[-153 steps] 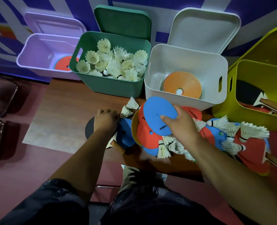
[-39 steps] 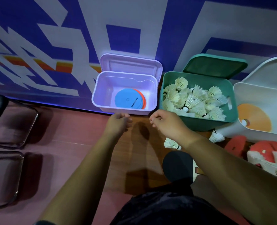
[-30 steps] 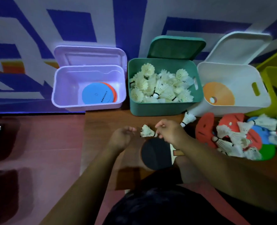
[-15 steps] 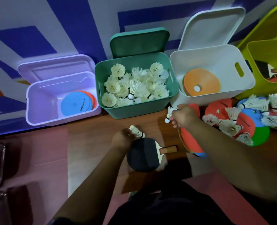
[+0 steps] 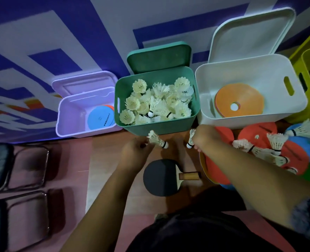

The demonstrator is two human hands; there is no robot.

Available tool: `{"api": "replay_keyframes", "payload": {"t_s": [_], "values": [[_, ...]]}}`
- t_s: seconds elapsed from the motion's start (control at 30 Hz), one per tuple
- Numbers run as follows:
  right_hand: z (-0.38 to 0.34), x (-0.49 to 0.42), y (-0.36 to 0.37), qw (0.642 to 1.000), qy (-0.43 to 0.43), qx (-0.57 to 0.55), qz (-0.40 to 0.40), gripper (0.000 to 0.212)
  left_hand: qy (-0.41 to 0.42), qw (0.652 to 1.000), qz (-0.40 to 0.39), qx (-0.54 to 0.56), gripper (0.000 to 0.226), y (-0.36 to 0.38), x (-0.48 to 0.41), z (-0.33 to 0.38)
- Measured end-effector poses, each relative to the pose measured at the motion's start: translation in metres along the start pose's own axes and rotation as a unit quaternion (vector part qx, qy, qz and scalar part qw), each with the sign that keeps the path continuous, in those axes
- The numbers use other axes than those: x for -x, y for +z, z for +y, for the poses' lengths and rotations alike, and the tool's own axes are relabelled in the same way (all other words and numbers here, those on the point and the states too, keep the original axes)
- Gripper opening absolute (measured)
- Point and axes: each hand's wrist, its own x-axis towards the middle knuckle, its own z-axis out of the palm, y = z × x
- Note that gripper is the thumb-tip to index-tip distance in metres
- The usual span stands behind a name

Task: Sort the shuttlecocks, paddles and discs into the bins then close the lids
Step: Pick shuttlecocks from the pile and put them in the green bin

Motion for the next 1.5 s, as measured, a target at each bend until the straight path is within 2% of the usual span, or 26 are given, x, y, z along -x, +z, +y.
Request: {"api": "replay_keyframes", "payload": {"t_s": [0.07, 0.17, 0.27, 0.43, 0.67, 0.77, 0.83, 0.9, 0.97, 1.07, 1.13, 1.2, 1.3, 1.4, 1.5], "values": [[-0.002, 0.003, 0.003, 0.995, -0.013, 0.099, 0.026, 0.029, 0.002, 0.999, 0.037, -0.01, 0.03, -0.01, 0.005, 0.014], [0.0, 0.016, 0.0, 0.988, -0.077, 0.119, 0.061, 0.025, 0.015, 0.997, 0.073, -0.014, 0.035, -0.028, 0.007, 0.033], [0.004, 0.026, -0.005, 0.981, -0.155, 0.089, 0.072, 0.013, 0.015, 0.994, 0.106, -0.006, 0.035, -0.046, 0.007, 0.048], [0.004, 0.047, -0.024, 0.969, -0.224, -0.043, 0.09, 0.003, 0.016, 0.986, 0.16, 0.031, 0.021, -0.069, -0.016, 0.059], [-0.003, 0.076, -0.051, 0.954, -0.266, -0.104, 0.09, 0.009, 0.013, 0.969, 0.248, -0.008, 0.019, -0.093, -0.07, 0.073], [-0.002, 0.084, -0.053, 0.949, -0.275, -0.122, 0.087, 0.008, -0.005, 0.967, 0.254, -0.015, 0.024, -0.099, -0.098, 0.071], [-0.003, 0.09, -0.054, 0.947, -0.282, -0.126, 0.088, 0.009, -0.034, 0.964, 0.255, -0.063, 0.026, -0.101, -0.115, 0.068], [-0.005, 0.094, -0.055, 0.946, -0.284, -0.131, 0.085, 0.009, -0.069, 0.966, 0.222, -0.117, 0.02, -0.099, -0.126, 0.065], [-0.011, 0.099, -0.055, 0.944, -0.287, -0.136, 0.085, 0.009, -0.091, 0.967, 0.191, -0.144, 0.035, -0.094, -0.134, 0.056], [-0.02, 0.102, -0.061, 0.937, -0.283, -0.178, 0.099, 0.011, -0.085, 0.975, 0.172, -0.116, 0.027, -0.082, -0.136, 0.042], [-0.026, 0.098, -0.069, 0.929, -0.284, -0.192, 0.141, 0.008, -0.073, 0.977, 0.175, -0.095, 0.029, -0.076, -0.132, 0.037], [-0.031, 0.091, -0.079, 0.919, -0.289, -0.163, 0.214, 0.005, -0.058, 0.978, 0.185, -0.072, 0.03, -0.073, -0.126, 0.035], [-0.043, 0.082, -0.094, 0.909, -0.278, -0.071, 0.303, 0.012, -0.029, 0.981, 0.191, -0.033, 0.033, -0.069, -0.118, 0.034], [-0.058, 0.066, -0.1, 0.901, -0.292, -0.005, 0.321, 0.015, -0.01, 0.983, 0.185, -0.011, 0.032, -0.064, -0.111, 0.035], [-0.066, 0.052, -0.095, 0.904, -0.294, 0.066, 0.302, 0.02, 0.013, 0.984, 0.177, 0.011, 0.031, -0.061, -0.102, 0.037]]}}
